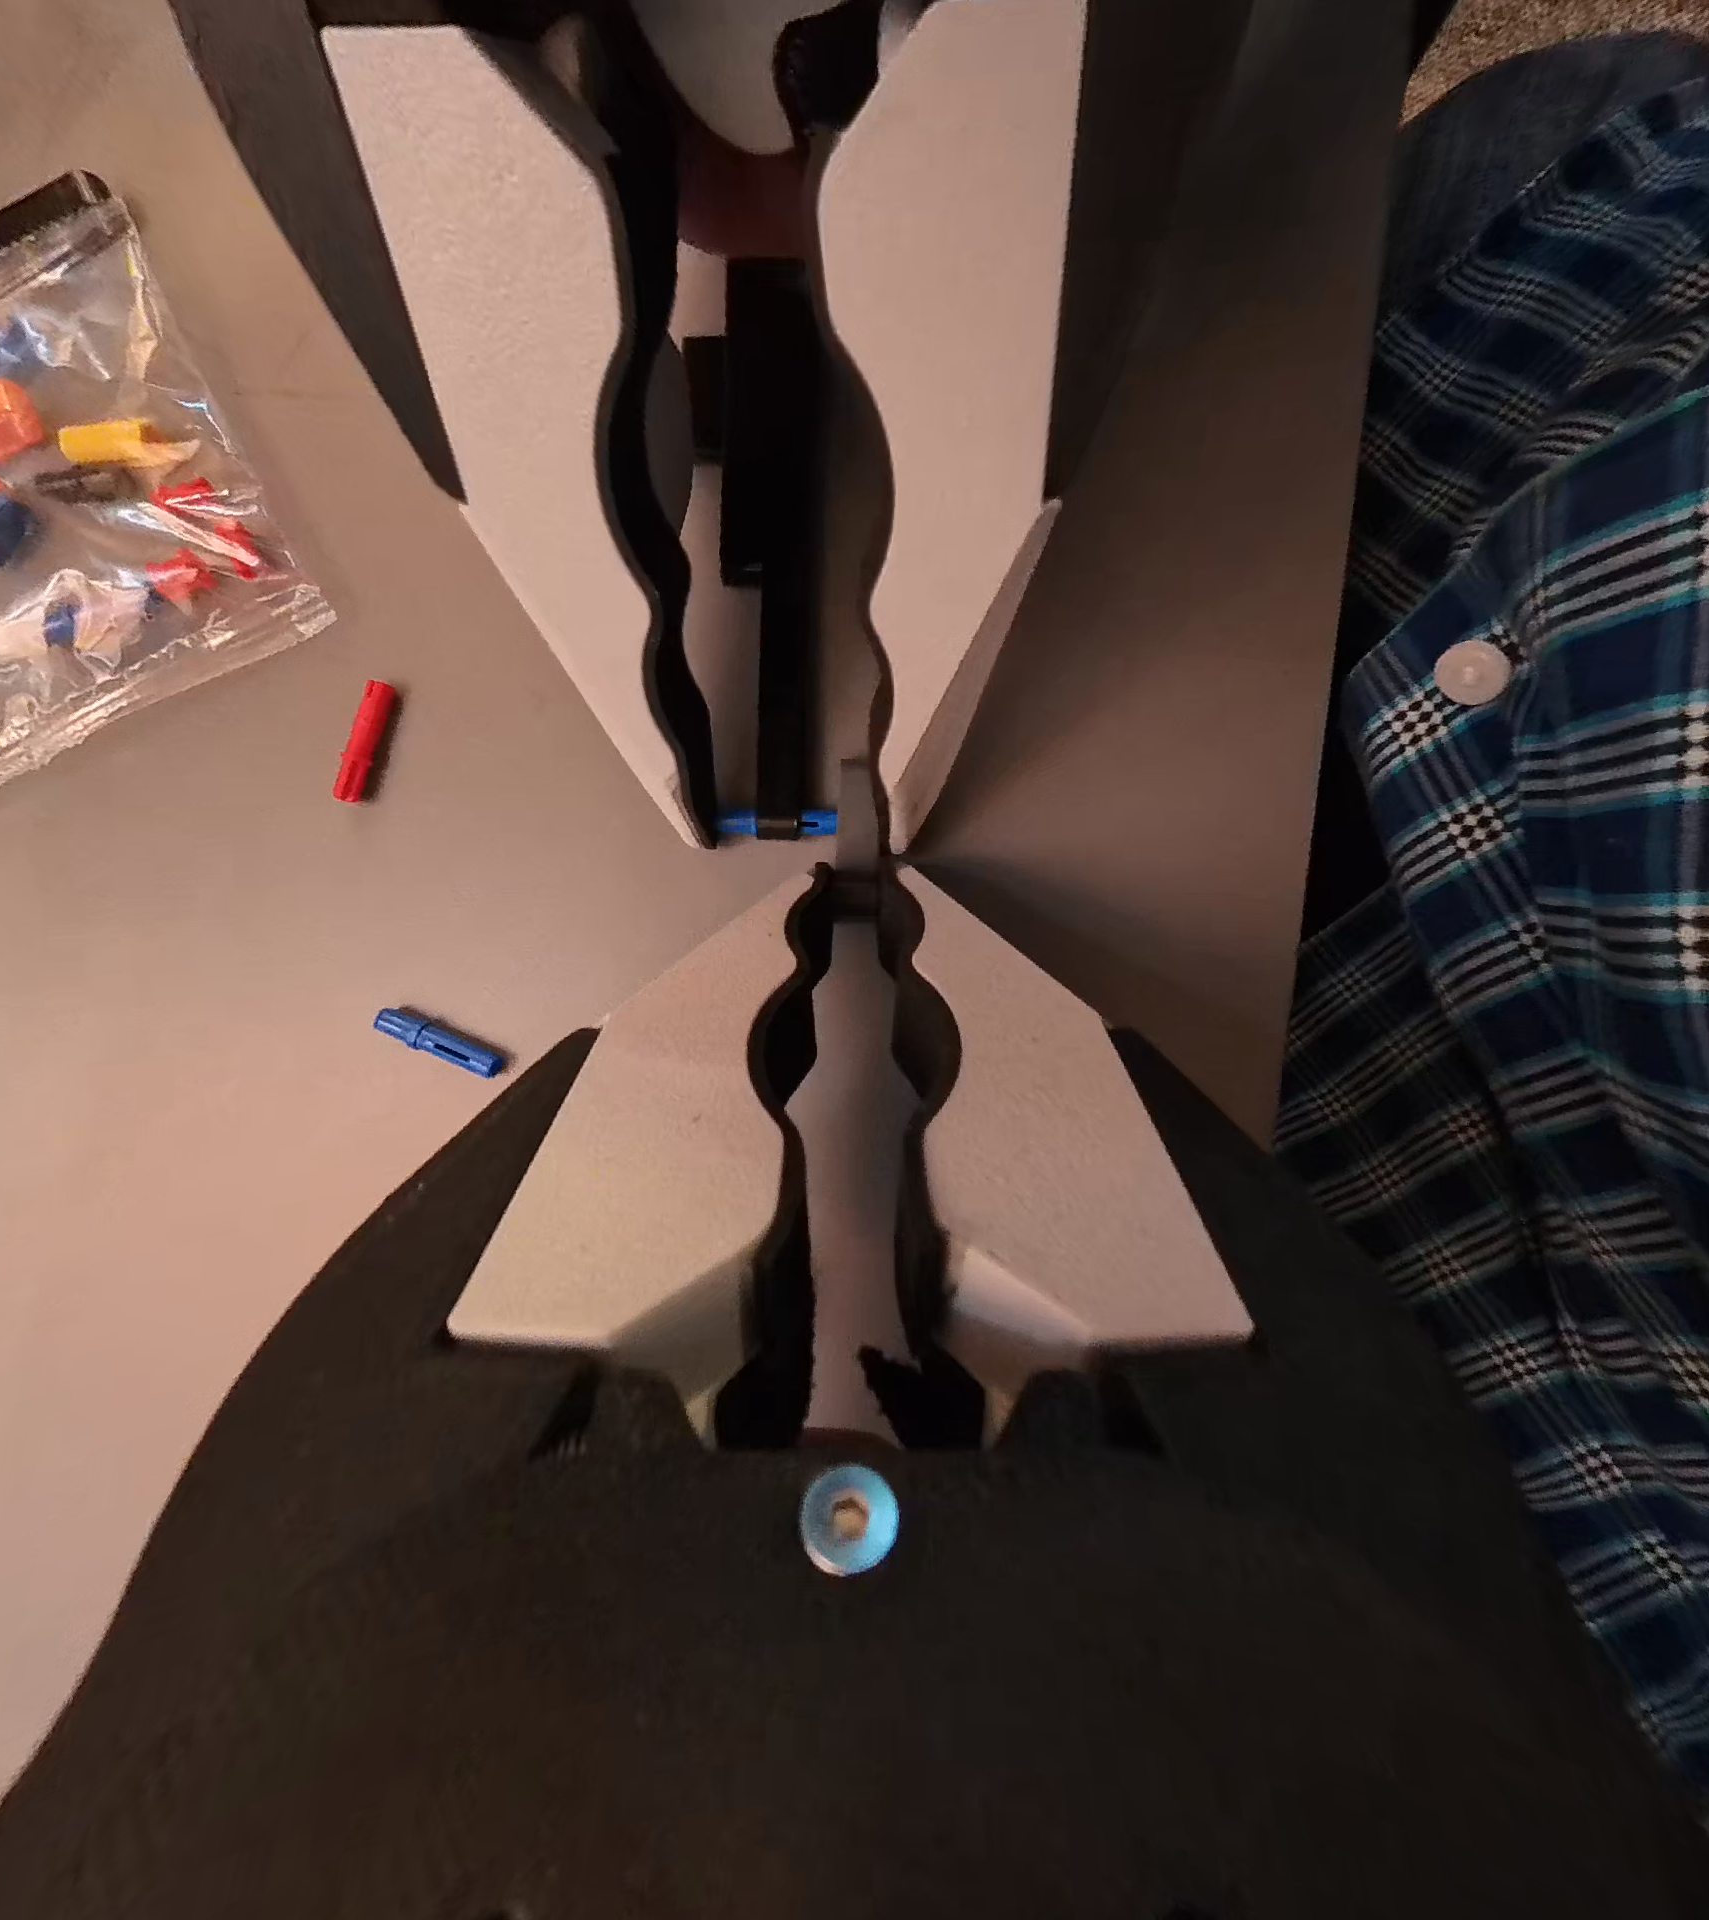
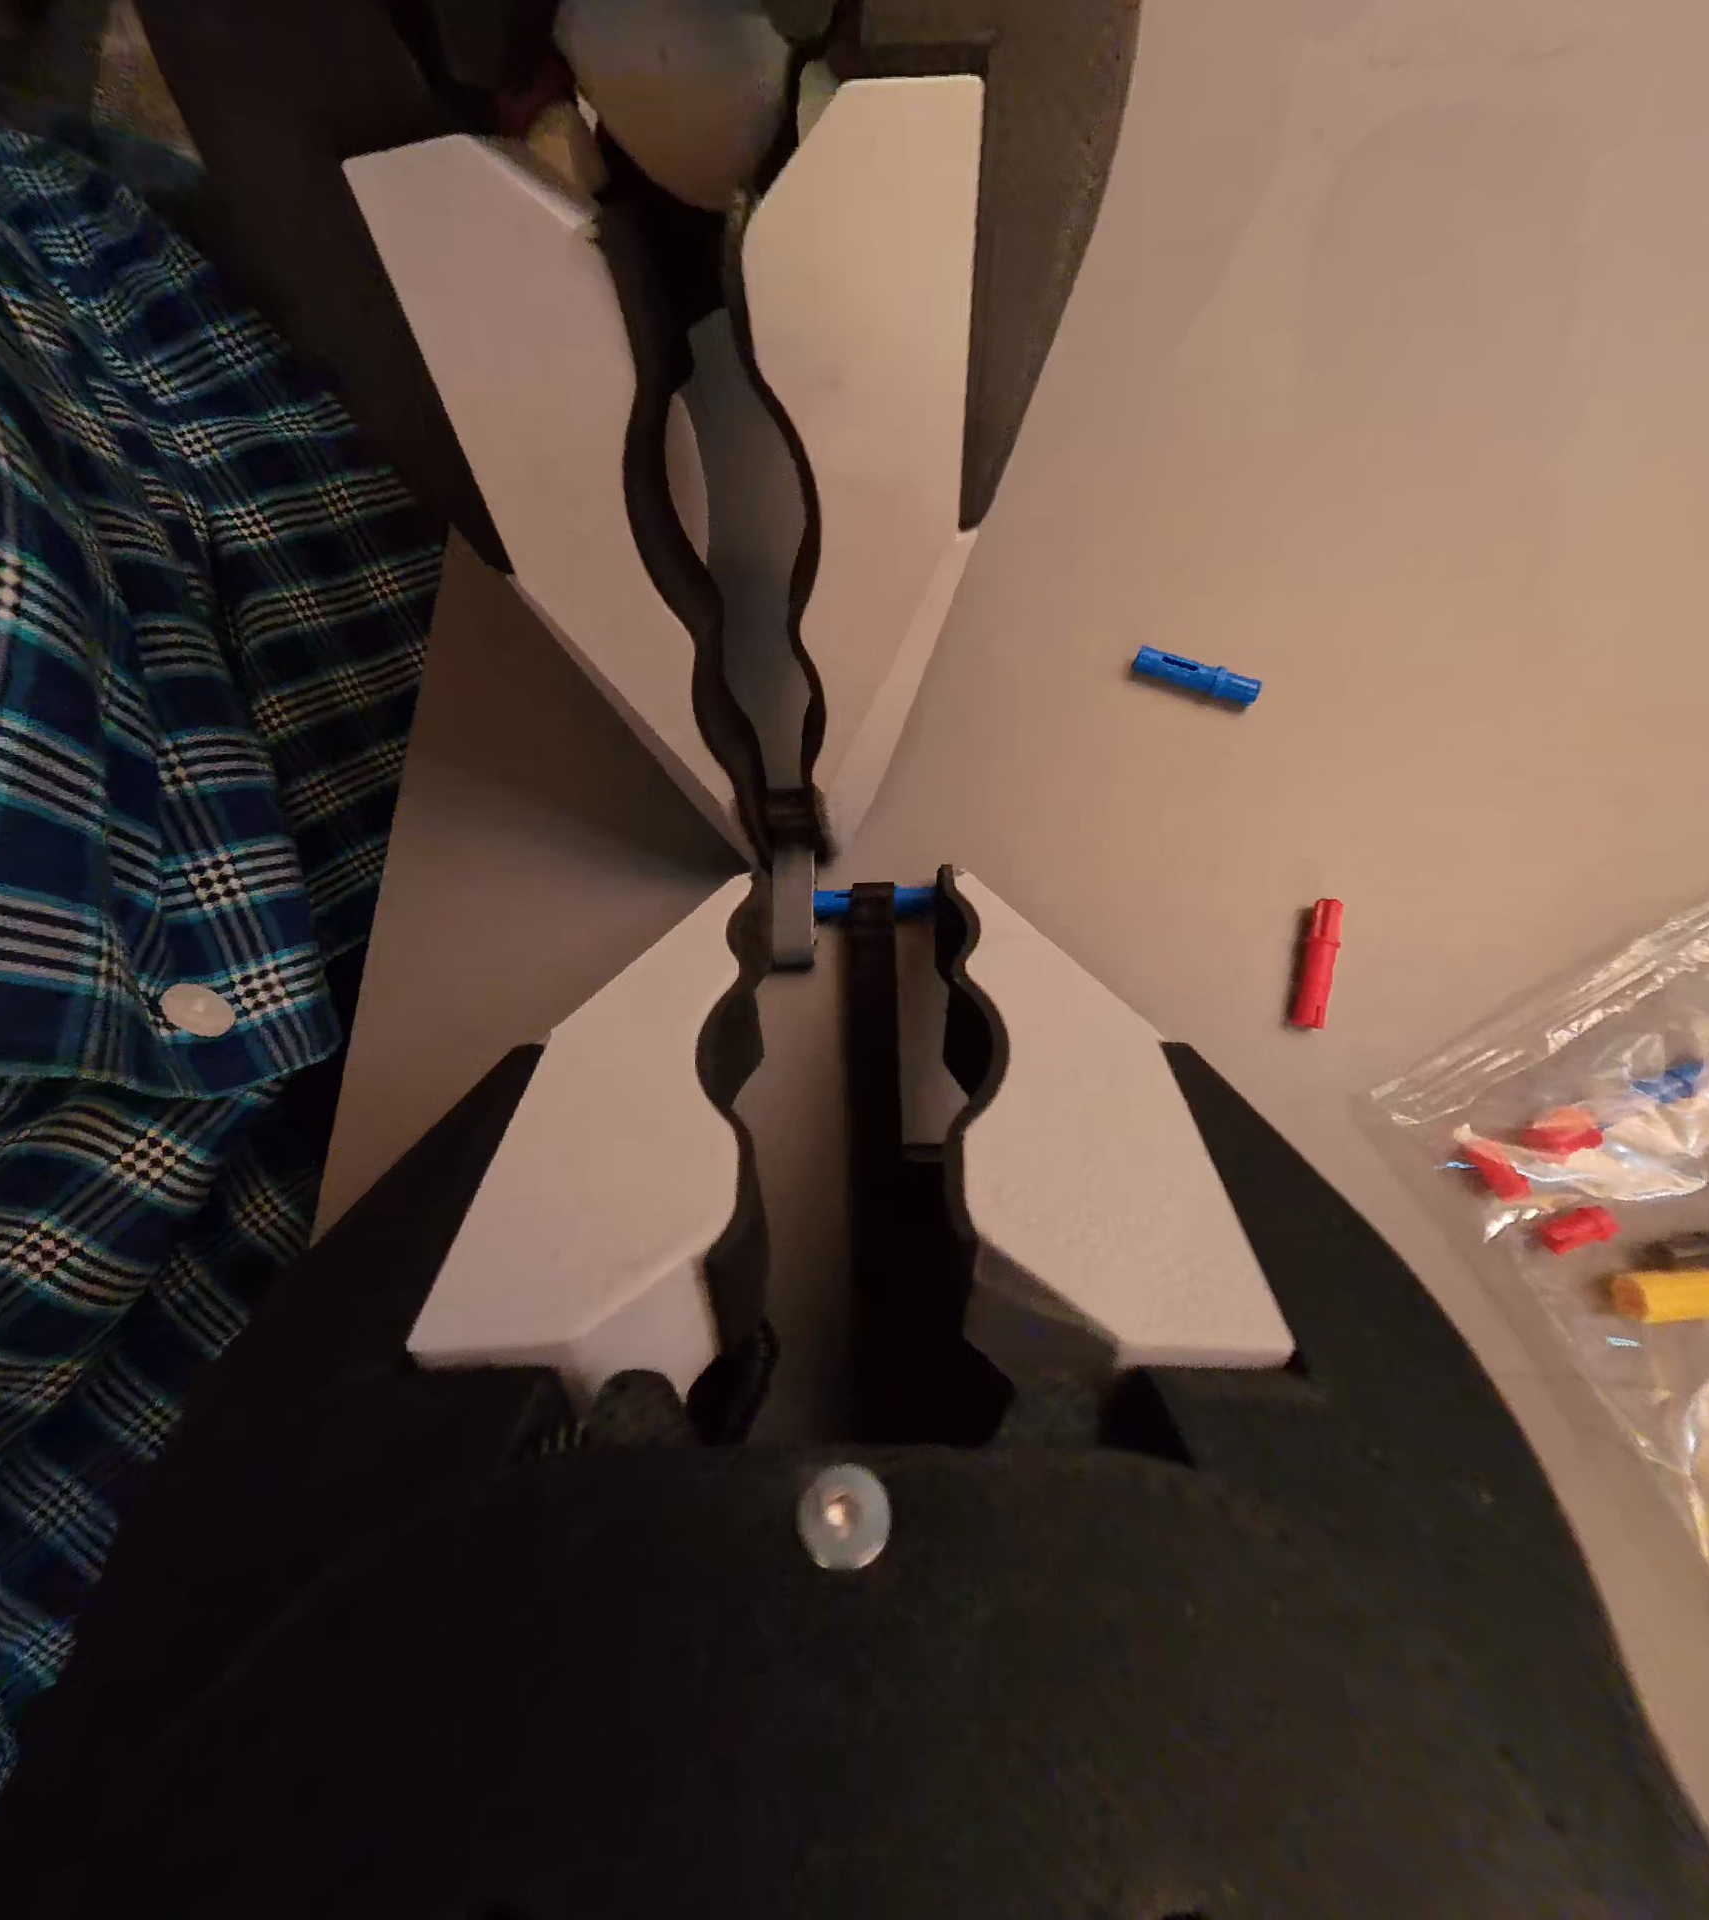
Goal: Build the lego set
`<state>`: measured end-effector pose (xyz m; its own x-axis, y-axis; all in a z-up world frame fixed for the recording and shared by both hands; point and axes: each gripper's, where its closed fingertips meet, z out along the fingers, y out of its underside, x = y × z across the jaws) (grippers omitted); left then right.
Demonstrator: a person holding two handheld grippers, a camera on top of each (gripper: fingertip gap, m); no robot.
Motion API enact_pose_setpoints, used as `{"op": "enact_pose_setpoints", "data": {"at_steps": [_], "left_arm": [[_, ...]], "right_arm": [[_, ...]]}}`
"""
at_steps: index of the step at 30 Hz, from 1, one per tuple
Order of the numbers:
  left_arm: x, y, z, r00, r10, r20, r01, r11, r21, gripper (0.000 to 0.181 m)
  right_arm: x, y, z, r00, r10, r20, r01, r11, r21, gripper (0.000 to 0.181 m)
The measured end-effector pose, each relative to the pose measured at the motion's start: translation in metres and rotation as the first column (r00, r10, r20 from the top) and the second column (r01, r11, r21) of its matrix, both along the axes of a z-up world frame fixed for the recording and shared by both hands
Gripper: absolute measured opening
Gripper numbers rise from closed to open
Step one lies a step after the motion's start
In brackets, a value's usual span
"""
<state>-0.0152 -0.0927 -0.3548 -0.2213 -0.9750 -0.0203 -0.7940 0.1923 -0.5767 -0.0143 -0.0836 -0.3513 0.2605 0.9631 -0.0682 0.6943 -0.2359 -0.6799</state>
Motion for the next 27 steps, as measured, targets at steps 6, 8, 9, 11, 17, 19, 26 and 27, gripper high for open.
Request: {"op": "enact_pose_setpoints", "data": {"at_steps": [6,8,9,11,17,19,26,27], "left_arm": [[0.0000,0.0001,0.0003,1.000,0.019,0.003,-0.019,1.000,-0.024,0.006],[0.0000,0.0003,0.0004,1.000,0.022,0.002,-0.022,0.999,-0.035,0.006],[0.0000,0.0003,0.0005,1.000,0.023,0.003,-0.023,0.999,-0.036,0.006],[0.0000,0.0003,0.0006,0.999,0.039,0.005,-0.039,0.998,-0.051,0.006],[0.0003,0.0028,0.0003,0.999,0.046,-0.007,-0.046,0.999,-0.019,0.006],[0.0004,0.0027,0.0003,0.998,0.058,-0.007,-0.058,0.998,-0.021,0.006],[0.0014,0.0002,0.0007,0.998,0.060,0.001,-0.060,0.998,-0.034,0.006],[0.0022,-0.0004,0.0009,0.998,0.069,0.006,-0.069,0.997,-0.036,0.006]], "right_arm": [[0.0004,-0.0002,-0.0007,1.000,0.011,0.008,-0.011,1.000,0.024,0.029],[0.0005,-0.0001,-0.0007,1.000,0.015,0.009,-0.016,0.999,0.029,0.029],[0.0006,-0.0001,-0.0008,1.000,0.016,0.010,-0.017,0.999,0.030,0.029],[0.0007,-0.0001,-0.0007,1.000,0.018,0.010,-0.018,0.999,0.031,0.029],[0.0005,-0.0002,-0.0010,1.000,0.019,0.010,-0.019,0.999,0.030,0.022],[0.0005,0.0000,-0.0010,1.000,0.019,0.009,-0.019,1.000,0.022,0.022],[-0.0002,0.0017,0.0014,1.000,0.016,0.008,-0.016,1.000,0.006,0.038],[0.0006,0.0026,0.0030,1.000,0.009,0.012,-0.009,1.000,0.010,0.046]]}}
